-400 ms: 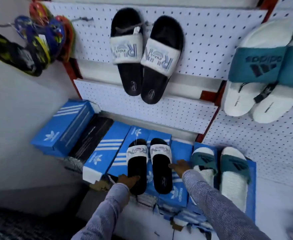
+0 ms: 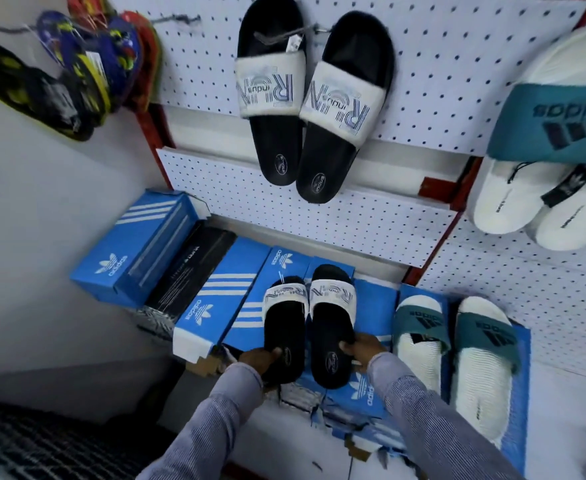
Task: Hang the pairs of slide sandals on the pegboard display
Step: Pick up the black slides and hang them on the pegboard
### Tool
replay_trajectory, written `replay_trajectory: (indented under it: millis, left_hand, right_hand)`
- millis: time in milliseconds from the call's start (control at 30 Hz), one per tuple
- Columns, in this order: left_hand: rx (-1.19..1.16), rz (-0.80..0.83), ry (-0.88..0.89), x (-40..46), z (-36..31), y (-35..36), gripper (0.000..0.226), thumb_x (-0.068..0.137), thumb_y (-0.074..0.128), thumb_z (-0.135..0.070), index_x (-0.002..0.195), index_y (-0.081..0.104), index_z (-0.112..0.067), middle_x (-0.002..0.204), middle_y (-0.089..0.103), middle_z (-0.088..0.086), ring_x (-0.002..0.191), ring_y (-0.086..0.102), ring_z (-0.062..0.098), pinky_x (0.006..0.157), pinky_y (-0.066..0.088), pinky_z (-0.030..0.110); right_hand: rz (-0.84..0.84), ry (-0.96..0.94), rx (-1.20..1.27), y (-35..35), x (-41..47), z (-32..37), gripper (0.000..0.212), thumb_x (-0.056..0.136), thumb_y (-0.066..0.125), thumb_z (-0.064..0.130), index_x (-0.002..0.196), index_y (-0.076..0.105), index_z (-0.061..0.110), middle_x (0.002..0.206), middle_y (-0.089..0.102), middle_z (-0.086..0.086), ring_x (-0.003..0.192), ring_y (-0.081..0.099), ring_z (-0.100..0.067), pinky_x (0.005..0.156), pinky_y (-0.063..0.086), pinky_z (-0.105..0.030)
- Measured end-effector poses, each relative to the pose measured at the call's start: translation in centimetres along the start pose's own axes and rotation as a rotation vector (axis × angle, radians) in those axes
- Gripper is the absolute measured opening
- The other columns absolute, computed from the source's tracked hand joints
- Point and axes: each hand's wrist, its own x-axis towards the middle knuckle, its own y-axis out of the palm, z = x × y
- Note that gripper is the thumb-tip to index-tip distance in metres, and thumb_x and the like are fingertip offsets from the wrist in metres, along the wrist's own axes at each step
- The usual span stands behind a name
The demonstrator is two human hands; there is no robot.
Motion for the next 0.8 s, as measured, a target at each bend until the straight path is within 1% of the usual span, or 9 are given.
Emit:
replay_trajectory:
  millis: [67, 133, 200, 300, 467, 533, 633, 700, 800]
  left_hand:
    - [-0.067, -0.038, 0.029, -1.2, 1.0, -0.3, 0.047, 0.096, 0.048, -0.035, 0.134, 0.052, -0.008, 0.141, 0.054, 0.016, 0.129, 0.052, 0.031, 0.101, 0.042, 0.030]
    - [-0.264, -0.082, 0.116, -2.4, 1.8, -0.7, 0.033, 0.083, 0.066, -0.024, 0.115, 0.062, -0.016, 0.127, 0.063, 0.019, 0.119, 0.059, 0.034, 0.099, 0.047, 0.033]
    - [-0.528, -0.149, 0.195, -3.5, 2.5, -1.1, 0.023, 0.077, 0.069, -0.006, 0.090, 0.059, -0.023, 0.100, 0.070, 0.018, 0.100, 0.064, 0.036, 0.082, 0.060, 0.043]
    - [-0.814, -0.240, 0.365, -6.0, 1.3, -2.6, 0.034, 0.086, 0.051, 0.020, 0.095, 0.056, -0.012, 0.081, 0.073, 0.003, 0.080, 0.063, 0.025, 0.051, 0.058, 0.019]
    - [-0.898, -0.350, 0.663, -10.8, -4.0, -6.9, 0.035, 0.086, 0.051, 0.019, 0.104, 0.058, -0.010, 0.079, 0.077, -0.010, 0.063, 0.067, -0.010, 0.060, 0.055, 0.007]
    - [-0.984, -0.360, 0.762, -12.3, -6.1, -8.6, 0.040, 0.087, 0.055, 0.013, 0.122, 0.055, -0.005, 0.104, 0.071, 0.005, 0.077, 0.069, 0.000, 0.065, 0.058, 0.011]
    - [-1.087, -0.380, 0.905, -14.0, -9.3, -11.2, 0.036, 0.079, 0.072, -0.011, 0.113, 0.064, -0.018, 0.103, 0.075, -0.006, 0.091, 0.066, 0.014, 0.074, 0.060, 0.020]
    - [-1.157, -0.356, 0.948, -15.2, -11.0, -13.1, 0.066, 0.055, 0.086, -0.043, 0.113, 0.065, -0.020, 0.106, 0.076, -0.006, 0.100, 0.065, 0.020, 0.088, 0.055, 0.039]
    - [-1.262, -0.355, 0.977, -16.1, -12.6, -15.2, 0.092, 0.043, 0.086, -0.057, 0.122, 0.058, -0.020, 0.132, 0.064, 0.015, 0.116, 0.057, 0.034, 0.098, 0.040, 0.060]
  right_hand:
    - [0.026, -0.069, 0.071, -1.0, -1.8, 0.1, 0.011, 0.085, 0.062, 0.008, 0.096, 0.060, 0.009, 0.106, 0.059, -0.015, 0.094, 0.057, -0.028, 0.077, 0.053, -0.043]
    - [0.016, -0.177, 0.073, -2.2, -3.0, 0.4, 0.017, 0.082, 0.065, 0.007, 0.077, 0.055, 0.019, 0.102, 0.059, -0.015, 0.091, 0.056, -0.023, 0.079, 0.053, -0.046]
    - [0.061, -0.277, 0.162, -3.6, -5.6, 1.7, 0.019, 0.082, 0.064, 0.001, 0.079, 0.056, 0.018, 0.102, 0.060, -0.014, 0.094, 0.057, -0.023, 0.080, 0.052, -0.041]
    - [0.058, -0.475, 0.235, -5.2, -9.5, 4.9, 0.030, 0.082, 0.062, -0.006, 0.104, 0.060, 0.013, 0.106, 0.065, -0.010, 0.104, 0.058, -0.023, 0.079, 0.051, -0.030]
    - [-0.047, -0.811, 0.329, -7.1, -15.5, 10.8, 0.041, 0.080, 0.066, 0.000, 0.098, 0.066, 0.037, 0.103, 0.073, 0.012, 0.100, 0.065, -0.017, 0.088, 0.054, -0.035]
    - [-0.139, -0.928, 0.362, -7.5, -17.8, 13.0, 0.038, 0.082, 0.068, 0.011, 0.102, 0.062, 0.042, 0.110, 0.071, 0.010, 0.100, 0.066, -0.012, 0.085, 0.056, -0.031]
    - [-0.290, -1.058, 0.425, -7.7, -20.7, 16.0, 0.032, 0.083, 0.068, 0.018, 0.104, 0.058, 0.041, 0.105, 0.068, 0.020, 0.091, 0.066, 0.005, 0.072, 0.053, -0.009]
    - [-0.384, -1.118, 0.441, -7.8, -22.0, 17.8, 0.031, 0.083, 0.068, 0.018, 0.107, 0.057, 0.036, 0.102, 0.067, 0.021, 0.090, 0.065, 0.009, 0.069, 0.051, -0.004]
    - [-0.471, -1.151, 0.454, -7.6, -23.0, 20.7, 0.030, 0.082, 0.068, 0.017, 0.109, 0.059, 0.026, 0.099, 0.070, 0.011, 0.089, 0.069, -0.003, 0.072, 0.053, -0.010]
